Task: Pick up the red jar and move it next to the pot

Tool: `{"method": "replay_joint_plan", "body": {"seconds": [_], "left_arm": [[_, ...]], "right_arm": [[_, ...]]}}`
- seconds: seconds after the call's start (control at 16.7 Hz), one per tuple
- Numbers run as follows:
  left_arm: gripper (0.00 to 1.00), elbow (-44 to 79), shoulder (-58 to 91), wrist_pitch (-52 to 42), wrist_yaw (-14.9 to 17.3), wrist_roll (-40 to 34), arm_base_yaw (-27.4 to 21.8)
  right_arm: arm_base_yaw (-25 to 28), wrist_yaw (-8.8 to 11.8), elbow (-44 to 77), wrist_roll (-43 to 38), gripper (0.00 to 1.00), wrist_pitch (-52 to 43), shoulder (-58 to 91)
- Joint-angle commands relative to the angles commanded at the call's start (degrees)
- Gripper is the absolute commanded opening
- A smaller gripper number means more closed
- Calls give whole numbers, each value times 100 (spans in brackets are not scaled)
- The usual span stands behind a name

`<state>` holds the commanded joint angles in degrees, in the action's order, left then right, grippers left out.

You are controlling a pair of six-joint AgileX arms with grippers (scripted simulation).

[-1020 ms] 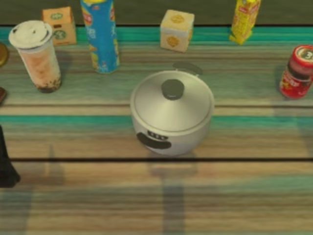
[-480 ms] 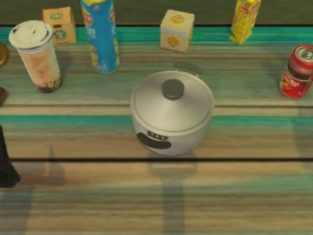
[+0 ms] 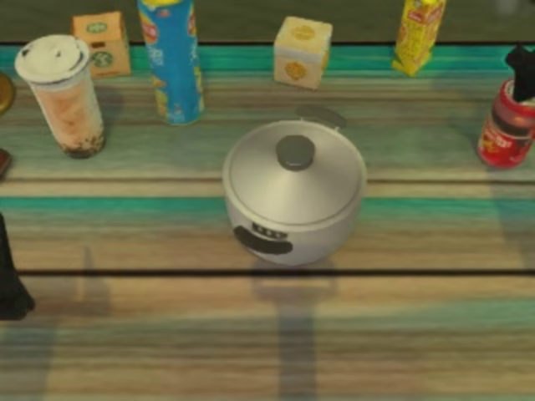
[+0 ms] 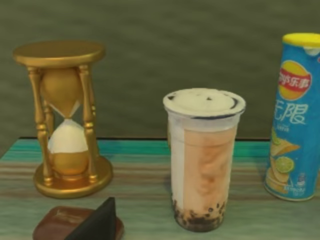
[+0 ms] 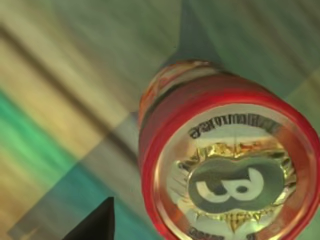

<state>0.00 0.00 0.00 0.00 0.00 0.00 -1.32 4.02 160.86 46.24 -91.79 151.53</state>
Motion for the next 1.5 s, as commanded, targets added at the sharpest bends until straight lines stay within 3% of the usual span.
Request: {"method": "replay_joint_plan", "body": {"seconds": [0.66, 1.2, 1.5], "left_arm": [[100, 0, 0, 0, 0, 0, 0], [100, 0, 0, 0, 0, 0, 0], [100, 0, 0, 0, 0, 0, 0]], "right_arm": [[14, 35, 624, 212, 100, -362, 689], [77, 13, 2841, 167, 100, -1041, 2189], [88, 8, 3137, 155, 100, -1134, 2408]]}}
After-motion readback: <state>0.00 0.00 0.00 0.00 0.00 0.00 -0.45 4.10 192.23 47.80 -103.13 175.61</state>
